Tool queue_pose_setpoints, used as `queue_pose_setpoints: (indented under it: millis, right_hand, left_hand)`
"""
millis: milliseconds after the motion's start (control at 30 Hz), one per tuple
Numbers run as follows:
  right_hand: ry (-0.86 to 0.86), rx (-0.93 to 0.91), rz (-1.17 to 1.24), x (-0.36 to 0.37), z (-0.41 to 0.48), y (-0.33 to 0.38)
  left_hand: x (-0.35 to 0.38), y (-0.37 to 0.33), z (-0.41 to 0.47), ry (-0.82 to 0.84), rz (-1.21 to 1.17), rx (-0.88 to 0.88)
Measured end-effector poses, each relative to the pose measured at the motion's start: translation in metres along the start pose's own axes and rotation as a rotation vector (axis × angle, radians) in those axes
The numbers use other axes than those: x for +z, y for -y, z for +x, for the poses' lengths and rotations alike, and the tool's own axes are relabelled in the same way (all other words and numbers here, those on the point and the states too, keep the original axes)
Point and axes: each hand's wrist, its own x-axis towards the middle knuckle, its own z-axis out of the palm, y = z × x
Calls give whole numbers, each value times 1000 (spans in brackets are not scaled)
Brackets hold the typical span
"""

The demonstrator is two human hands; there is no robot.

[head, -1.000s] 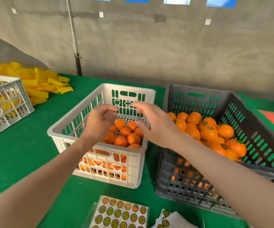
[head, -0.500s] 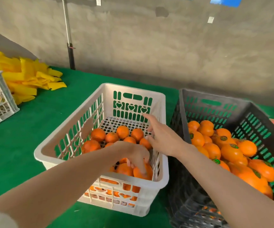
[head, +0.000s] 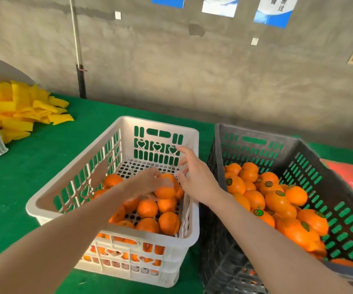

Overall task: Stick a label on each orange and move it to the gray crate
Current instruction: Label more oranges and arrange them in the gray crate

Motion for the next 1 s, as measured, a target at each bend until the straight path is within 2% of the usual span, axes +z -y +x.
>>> queue_pose_setpoints:
  millis: [133, 267, 367, 433, 533, 667, 800, 867, 1000]
  right_hand:
    - [-114, 58, 193, -13, -4, 8]
    - [-11, 23, 469, -29, -22, 21]
    - [59, -67, 513, -34, -42, 37]
    - [6, -110, 490, -36, -55, 45]
    - [-97, -149, 412, -45, -70, 50]
    - [-116, -284, 259, -59, -89, 46]
    - [-29, -402, 55, -69, -109, 39]
    - [-48, -368, 168, -72, -118, 37]
    - [-225, -158, 606, -83, -132, 38]
  left_hand:
    - [-21, 9, -26, -47, -724, 100]
    - [-13, 11, -55, 6, -971, 158]
    - [-2, 6, -74, 40, -1027, 192]
    - [7, 3, -82, 56, -1042, 211]
    - [18, 1, -94, 173, -1032, 239]
    - [29, -11, -107, 281, -759, 223]
    - [44, -26, -110, 207, -673, 106]
    - [54, -30, -112, 165, -803, 89]
    - [71, -34, -116, 186, -1124, 127]
